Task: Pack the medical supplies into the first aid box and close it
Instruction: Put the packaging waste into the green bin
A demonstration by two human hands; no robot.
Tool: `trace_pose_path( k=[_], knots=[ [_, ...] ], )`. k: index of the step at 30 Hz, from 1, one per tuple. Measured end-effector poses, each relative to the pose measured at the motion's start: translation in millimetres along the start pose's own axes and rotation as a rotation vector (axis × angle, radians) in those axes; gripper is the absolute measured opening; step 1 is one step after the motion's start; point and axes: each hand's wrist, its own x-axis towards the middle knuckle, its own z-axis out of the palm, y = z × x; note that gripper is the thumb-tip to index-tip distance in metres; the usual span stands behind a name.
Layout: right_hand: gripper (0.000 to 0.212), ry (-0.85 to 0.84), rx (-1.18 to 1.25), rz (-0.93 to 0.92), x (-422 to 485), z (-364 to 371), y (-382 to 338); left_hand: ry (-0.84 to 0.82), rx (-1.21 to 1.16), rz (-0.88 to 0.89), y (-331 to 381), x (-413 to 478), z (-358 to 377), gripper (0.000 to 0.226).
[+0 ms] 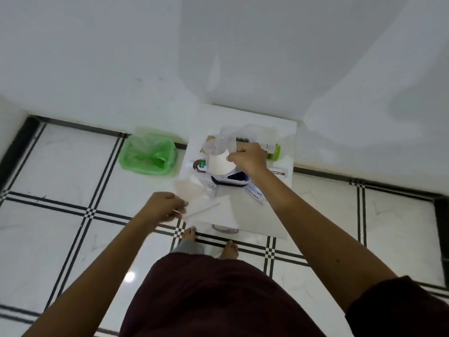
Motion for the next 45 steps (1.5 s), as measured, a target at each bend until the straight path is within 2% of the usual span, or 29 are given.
trace_pose_path(
  k=[4,8,9,13,18,21,27,29,34,42,45],
  knots=[
    [0.040,-0.085,0.085,0.003,4.9,43.8,-33.5,0.173,-0.156,0.020,9.0,14.1,-44.1,0.007],
    [0.012,-0.166,0.095,0.098,22.8,91.4,-57.4,0.231,-0.255,0.011,12.7,48.2,-80.7,0.008],
    [0.013,-0.174,0.072,0.113,29.5,106.3,-62.5,0.236,-0.273,0.002,12.7,58.7,-90.2,0.008],
    [0.037,-0.182,-0.003,0.194,62.8,168.4,-80.6,0.257,-0.299,-0.083,9.2,110.3,-129.6,0.010],
    [0.028,-0.228,-0.093,0.259,120.8,248.7,-112.3,0.295,-0.276,-0.172,5.1,193.6,-198.7,0.006],
    [0.035,-0.234,-0.126,0.286,159.4,295.7,-123.6,0.320,-0.245,-0.179,0.7,246.1,-235.5,0.005],
    [0.038,-0.242,-0.269,0.369,230.7,383.9,-109.0,0.330,-0.125,-0.215,-22.5,349.3,-277.7,0.017],
    [0.038,-0.273,-0.295,0.384,254.7,409.9,-100.9,0.327,-0.103,-0.233,-32.1,384.4,-284.7,0.015],
    [0.049,-0.452,-0.429,0.392,280.7,438.4,-93.4,0.265,0.029,-0.253,-53.0,428.9,-291.6,0.045],
    [0.035,-0.558,-0.709,0.304,251.0,431.1,-78.8,0.134,0.178,-0.251,-73.5,392.4,-286.0,0.028],
    [0.020,-0.561,-0.731,0.278,238.2,430.5,-78.9,0.142,0.251,-0.195,-72.5,385.7,-279.3,0.028]
  ],
)
